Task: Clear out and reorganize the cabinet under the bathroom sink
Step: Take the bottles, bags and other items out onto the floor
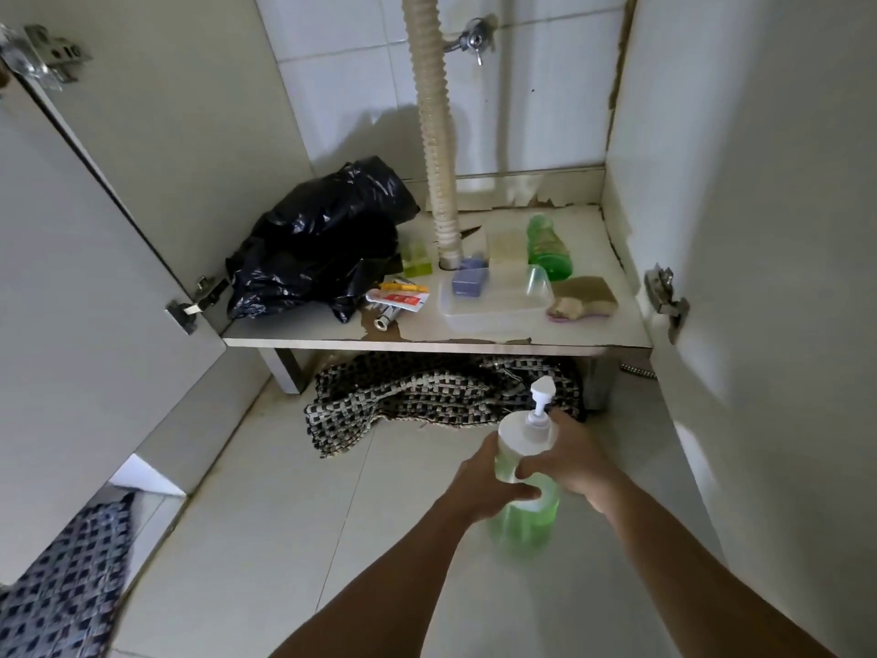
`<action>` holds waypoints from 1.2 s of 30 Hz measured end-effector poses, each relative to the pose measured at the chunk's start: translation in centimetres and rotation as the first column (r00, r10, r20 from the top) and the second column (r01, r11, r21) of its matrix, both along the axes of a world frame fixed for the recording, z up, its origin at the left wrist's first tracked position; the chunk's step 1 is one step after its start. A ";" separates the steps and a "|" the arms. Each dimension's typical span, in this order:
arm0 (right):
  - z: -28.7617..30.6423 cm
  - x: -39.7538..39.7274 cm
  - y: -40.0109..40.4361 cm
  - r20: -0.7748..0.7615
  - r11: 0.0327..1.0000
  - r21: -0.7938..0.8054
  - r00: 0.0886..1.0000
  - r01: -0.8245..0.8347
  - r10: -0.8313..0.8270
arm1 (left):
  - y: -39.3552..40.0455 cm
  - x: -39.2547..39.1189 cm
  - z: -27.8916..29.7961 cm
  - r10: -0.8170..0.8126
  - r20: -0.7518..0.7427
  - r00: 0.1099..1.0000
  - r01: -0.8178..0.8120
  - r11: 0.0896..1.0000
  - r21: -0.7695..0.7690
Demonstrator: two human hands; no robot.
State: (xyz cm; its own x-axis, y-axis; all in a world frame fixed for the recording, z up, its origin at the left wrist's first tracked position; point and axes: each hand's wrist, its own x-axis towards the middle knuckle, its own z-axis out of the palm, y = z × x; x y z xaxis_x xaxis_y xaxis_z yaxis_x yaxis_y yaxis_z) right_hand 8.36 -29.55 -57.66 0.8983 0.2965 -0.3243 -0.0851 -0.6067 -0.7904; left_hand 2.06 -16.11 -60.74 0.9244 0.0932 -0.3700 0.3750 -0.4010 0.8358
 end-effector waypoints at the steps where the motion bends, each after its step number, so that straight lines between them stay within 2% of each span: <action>1: -0.3 -0.1 -0.5 0.011 1.000 -0.007 1.000 0.014 -0.013 | -0.4 0.1 -0.1 -0.026 -0.005 1.000 0.027 1.000 0.015; 8: -0.9 1.0 -3.6 0.073 0.992 -0.094 0.995 0.081 -0.075 | -2.0 2.7 -0.8 -0.294 -0.010 0.956 0.293 0.949 0.113; 12: -1.7 1.3 -5.6 0.059 0.976 -0.154 0.988 0.153 -0.146 | -2.7 4.6 -0.9 -0.361 -0.018 0.933 0.360 0.925 0.121; 16: -1.2 -0.1 -5.3 0.093 0.959 -0.217 0.982 0.184 -0.167 | -2.4 6.0 -0.5 -0.451 -0.070 0.890 0.455 0.864 0.214; 20: 1.4 -1.3 -4.8 0.064 0.874 -0.479 0.996 0.084 -0.061 | -1.2 7.1 2.0 -0.571 -0.189 0.799 0.597 0.714 0.366; 23: 5.8 -1.7 -4.9 -0.022 0.799 -0.601 0.999 -0.035 0.027 | -0.6 8.1 5.0 -0.575 -0.263 0.775 0.631 0.673 0.386; 25: 8.7 -1.6 -5.0 -0.007 0.837 -0.546 0.998 -0.050 0.055 | -0.2 9.0 7.3 -0.555 -0.286 0.781 0.624 0.721 0.301; 27: 11.0 -0.7 -4.5 0.089 0.916 -0.401 0.995 -0.006 0.045 | 0.1 10.3 9.5 -0.529 -0.257 0.809 0.584 0.773 0.249; 30: 12.1 2.5 -3.2 0.353 0.969 -0.102 0.919 0.225 -0.176 | 0.2 13.2 13.3 -0.412 -0.178 0.894 0.446 0.858 0.255; 31: 12.2 3.7 -2.8 0.370 0.963 -0.014 0.896 0.269 -0.245 | 0.2 14.4 14.5 -0.375 -0.135 0.917 0.398 0.877 0.271; 33: 12.7 5.7 -2.1 0.344 0.960 0.092 0.896 0.265 -0.281 | 0.4 17.0 16.8 -0.285 -0.008 0.958 0.272 0.907 0.320; 35: 13.3 7.2 -1.5 0.320 0.961 0.126 0.907 0.245 -0.273 | 1.0 19.2 18.1 -0.158 0.128 0.979 0.100 0.921 0.375; 36: 13.6 7.9 -1.2 0.336 0.960 0.130 0.900 0.248 -0.278 | 1.4 20.3 18.3 -0.109 0.197 0.974 0.008 0.892 0.452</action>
State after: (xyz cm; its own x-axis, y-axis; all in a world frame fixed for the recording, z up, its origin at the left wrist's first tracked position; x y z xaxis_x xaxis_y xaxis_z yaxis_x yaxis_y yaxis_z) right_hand 16.31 -30.73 -44.02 0.9982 0.0456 0.0382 0.0566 -0.5324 -0.8446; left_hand 22.38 -14.68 -42.40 0.9847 0.1445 -0.0975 0.1737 -0.7653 0.6198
